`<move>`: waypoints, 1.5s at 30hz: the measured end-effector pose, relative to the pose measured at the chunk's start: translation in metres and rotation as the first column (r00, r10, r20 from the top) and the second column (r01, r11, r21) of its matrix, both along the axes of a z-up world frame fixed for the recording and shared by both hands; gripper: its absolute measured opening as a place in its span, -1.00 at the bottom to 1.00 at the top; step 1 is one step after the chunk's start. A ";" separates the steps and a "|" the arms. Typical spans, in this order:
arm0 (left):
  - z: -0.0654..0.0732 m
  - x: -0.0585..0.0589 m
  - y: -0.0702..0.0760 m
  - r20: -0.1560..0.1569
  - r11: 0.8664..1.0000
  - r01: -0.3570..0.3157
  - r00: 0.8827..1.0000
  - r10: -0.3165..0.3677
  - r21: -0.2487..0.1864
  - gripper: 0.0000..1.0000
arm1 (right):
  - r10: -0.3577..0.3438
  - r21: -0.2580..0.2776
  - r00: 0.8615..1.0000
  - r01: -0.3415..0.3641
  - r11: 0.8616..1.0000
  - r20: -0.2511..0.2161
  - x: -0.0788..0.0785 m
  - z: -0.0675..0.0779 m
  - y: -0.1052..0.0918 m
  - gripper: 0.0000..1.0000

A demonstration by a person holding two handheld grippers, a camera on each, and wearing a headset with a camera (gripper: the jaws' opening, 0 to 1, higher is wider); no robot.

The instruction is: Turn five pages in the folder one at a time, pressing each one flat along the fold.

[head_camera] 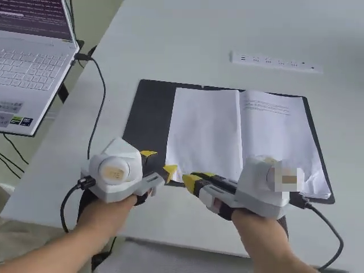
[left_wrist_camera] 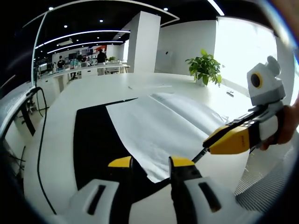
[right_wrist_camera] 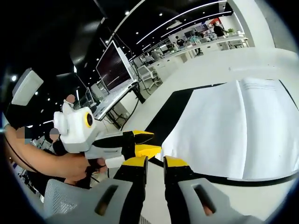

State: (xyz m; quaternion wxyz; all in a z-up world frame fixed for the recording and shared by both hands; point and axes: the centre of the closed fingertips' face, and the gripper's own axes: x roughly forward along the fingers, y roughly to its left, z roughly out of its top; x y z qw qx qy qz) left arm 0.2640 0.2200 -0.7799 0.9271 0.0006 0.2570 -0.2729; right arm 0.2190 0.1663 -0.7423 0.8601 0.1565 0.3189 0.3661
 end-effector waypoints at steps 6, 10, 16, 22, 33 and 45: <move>-0.013 0.009 -0.022 0.021 0.997 0.072 0.997 -0.072 0.027 -0.55 | -0.077 0.010 0.997 0.077 0.997 0.016 0.010 0.005 -0.032 -0.76; -0.019 0.013 -0.026 0.020 0.996 0.079 0.997 -0.080 0.028 -0.61 | -0.103 0.019 0.994 0.103 0.995 0.023 0.017 0.006 -0.045 -0.77; -0.026 0.010 -0.029 0.005 0.996 0.084 0.996 -0.084 0.037 -0.62 | -0.112 0.027 0.993 0.111 0.993 0.042 0.032 0.007 -0.055 -0.75; -0.032 0.007 -0.026 -0.005 0.995 0.085 0.996 -0.085 0.045 -0.66 | -0.105 0.031 0.992 0.103 0.994 0.065 0.048 0.009 -0.063 -0.75; -0.033 0.008 -0.023 0.007 0.996 0.075 0.997 -0.076 0.049 -0.73 | -0.052 0.008 0.990 0.051 0.999 0.127 0.083 0.015 -0.073 -0.71; -0.033 0.009 -0.022 0.021 0.998 0.056 0.998 -0.057 0.027 -0.77 | 0.101 -0.050 0.984 -0.095 0.994 0.149 0.133 -0.004 -0.074 -0.74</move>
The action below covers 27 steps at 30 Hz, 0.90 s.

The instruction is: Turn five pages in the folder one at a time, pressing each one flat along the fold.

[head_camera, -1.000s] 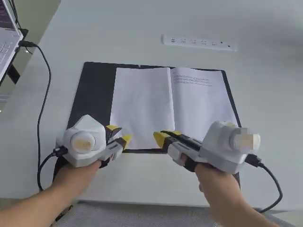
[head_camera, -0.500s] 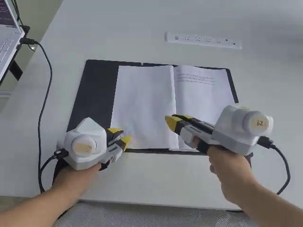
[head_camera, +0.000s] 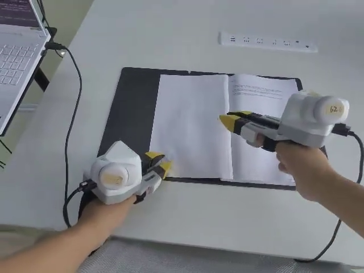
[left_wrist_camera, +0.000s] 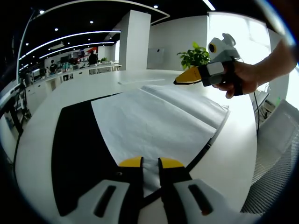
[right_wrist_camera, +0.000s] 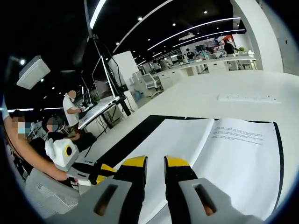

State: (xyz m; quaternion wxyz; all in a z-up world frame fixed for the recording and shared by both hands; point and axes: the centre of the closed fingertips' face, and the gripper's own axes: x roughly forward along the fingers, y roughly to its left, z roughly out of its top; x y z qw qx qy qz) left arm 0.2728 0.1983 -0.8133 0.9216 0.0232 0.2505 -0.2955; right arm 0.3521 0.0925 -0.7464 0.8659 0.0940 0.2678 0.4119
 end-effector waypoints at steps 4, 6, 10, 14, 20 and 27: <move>0.000 0.000 0.000 0.009 1.000 0.006 1.000 -0.006 0.002 -0.76 | 0.044 -0.022 0.999 -0.044 0.999 -0.030 0.015 -0.018 0.002 -0.77; 0.000 0.000 0.000 0.011 1.000 0.006 1.000 -0.006 0.005 -0.78 | 0.057 -0.043 0.998 -0.058 0.997 -0.036 0.021 -0.026 0.002 -0.77; 0.000 0.000 0.000 0.012 1.000 0.004 1.000 -0.004 0.006 -0.79 | 0.055 -0.037 0.998 -0.056 0.998 -0.027 0.034 -0.028 0.003 -0.85; 0.000 0.000 0.000 0.015 1.000 0.006 1.000 -0.006 0.007 -0.78 | 0.074 -0.056 0.997 -0.076 0.996 -0.039 0.043 -0.038 0.007 -0.84; 0.000 0.000 0.000 0.015 1.000 0.003 1.000 -0.003 0.007 -0.80 | 0.117 -0.091 0.992 -0.120 0.989 -0.043 0.050 -0.049 0.007 -0.99; 0.000 0.001 0.001 0.021 1.000 -0.004 1.000 0.003 0.002 -0.82 | 0.152 -0.103 0.988 -0.152 0.983 -0.006 0.057 -0.050 0.008 -1.00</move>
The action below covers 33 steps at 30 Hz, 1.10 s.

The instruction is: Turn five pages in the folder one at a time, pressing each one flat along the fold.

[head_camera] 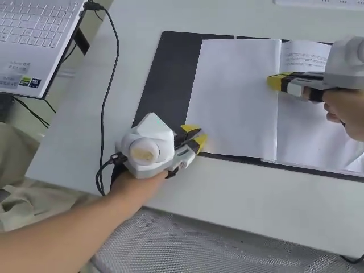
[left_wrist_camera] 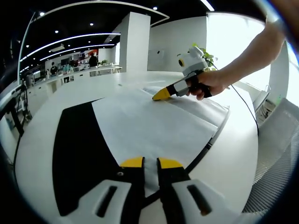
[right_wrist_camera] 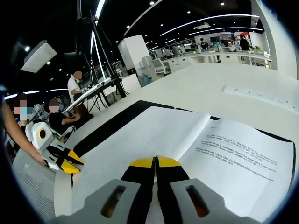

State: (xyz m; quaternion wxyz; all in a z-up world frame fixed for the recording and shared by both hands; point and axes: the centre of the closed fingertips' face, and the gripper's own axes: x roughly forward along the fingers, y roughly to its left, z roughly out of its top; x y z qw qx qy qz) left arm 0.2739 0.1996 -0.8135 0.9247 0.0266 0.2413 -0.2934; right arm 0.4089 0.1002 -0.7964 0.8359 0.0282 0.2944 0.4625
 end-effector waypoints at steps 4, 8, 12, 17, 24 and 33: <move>0.000 0.000 0.000 0.000 1.000 -0.001 1.000 0.001 0.001 -0.83 | 0.036 0.037 0.999 -0.037 0.999 0.018 0.000 0.002 0.005 -1.00; 0.000 0.001 0.001 0.003 1.000 -0.004 1.000 0.004 0.000 -0.84 | 0.044 0.082 0.999 -0.045 0.996 0.005 0.000 0.004 0.004 -1.00; 0.000 0.001 0.000 0.003 1.000 -0.004 1.000 0.004 0.001 -0.84 | 0.020 0.125 1.000 -0.019 0.992 -0.003 0.007 0.006 0.003 -1.00; -0.001 0.001 0.000 0.003 1.000 -0.002 1.000 0.002 0.003 -0.84 | -0.003 0.121 1.000 0.002 0.993 0.004 0.024 0.004 0.007 -1.00; -0.001 0.002 0.001 0.005 1.000 -0.003 1.000 0.003 0.004 -0.86 | -0.042 0.111 0.999 0.039 0.993 0.030 0.047 0.002 0.008 -1.00; 0.000 0.001 0.001 0.008 1.000 -0.002 1.000 0.002 0.005 -0.86 | -0.147 0.098 0.987 0.141 0.985 0.061 0.105 -0.011 -0.009 -1.00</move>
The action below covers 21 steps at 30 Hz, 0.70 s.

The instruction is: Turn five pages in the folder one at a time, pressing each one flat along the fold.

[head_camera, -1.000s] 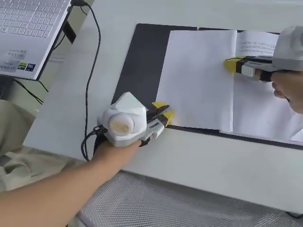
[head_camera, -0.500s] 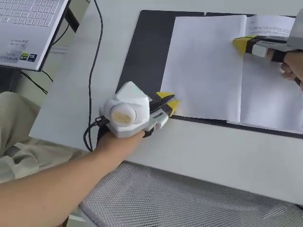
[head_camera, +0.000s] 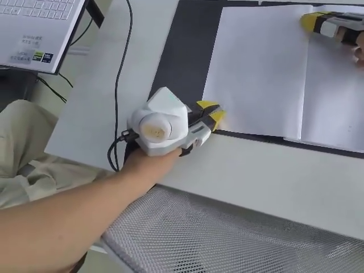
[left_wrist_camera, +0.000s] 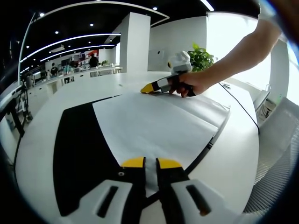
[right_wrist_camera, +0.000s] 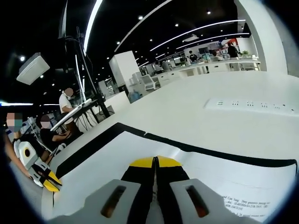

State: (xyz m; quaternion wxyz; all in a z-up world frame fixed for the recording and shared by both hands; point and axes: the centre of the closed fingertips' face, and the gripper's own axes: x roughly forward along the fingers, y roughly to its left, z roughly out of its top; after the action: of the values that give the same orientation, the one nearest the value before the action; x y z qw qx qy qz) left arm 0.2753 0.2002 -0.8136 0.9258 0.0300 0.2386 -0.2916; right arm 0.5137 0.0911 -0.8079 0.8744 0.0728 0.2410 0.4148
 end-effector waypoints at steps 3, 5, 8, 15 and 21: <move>0.002 -0.001 -0.001 0.000 1.000 0.002 1.000 -0.002 0.002 -0.86 | -0.020 -0.007 1.000 0.020 1.000 0.003 0.013 -0.003 -0.002 -1.00; 0.003 -0.002 -0.001 0.000 1.000 0.002 1.000 -0.002 0.003 -0.86 | -0.036 -0.010 0.999 0.036 0.999 0.010 0.020 -0.003 -0.004 -1.00; 0.004 -0.002 -0.001 0.000 1.000 0.000 1.000 0.000 0.002 -0.86 | -0.047 -0.010 0.999 0.047 0.999 0.001 0.027 -0.006 -0.005 -1.00; 0.007 -0.003 -0.002 0.001 1.000 -0.001 1.000 0.001 0.001 -0.87 | -0.052 -0.012 0.999 0.052 0.999 0.001 0.028 -0.007 -0.006 -1.00; 0.009 -0.004 -0.002 0.002 1.000 -0.001 1.000 0.001 0.002 -0.88 | -0.031 -0.003 0.999 0.031 1.000 -0.012 0.015 -0.006 -0.007 -1.00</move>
State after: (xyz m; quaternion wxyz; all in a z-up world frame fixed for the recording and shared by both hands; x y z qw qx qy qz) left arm 0.2713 0.1983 -0.8050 0.9262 0.0309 0.2382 -0.2908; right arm 0.5291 0.0845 -0.8142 0.8792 0.0778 0.2459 0.4006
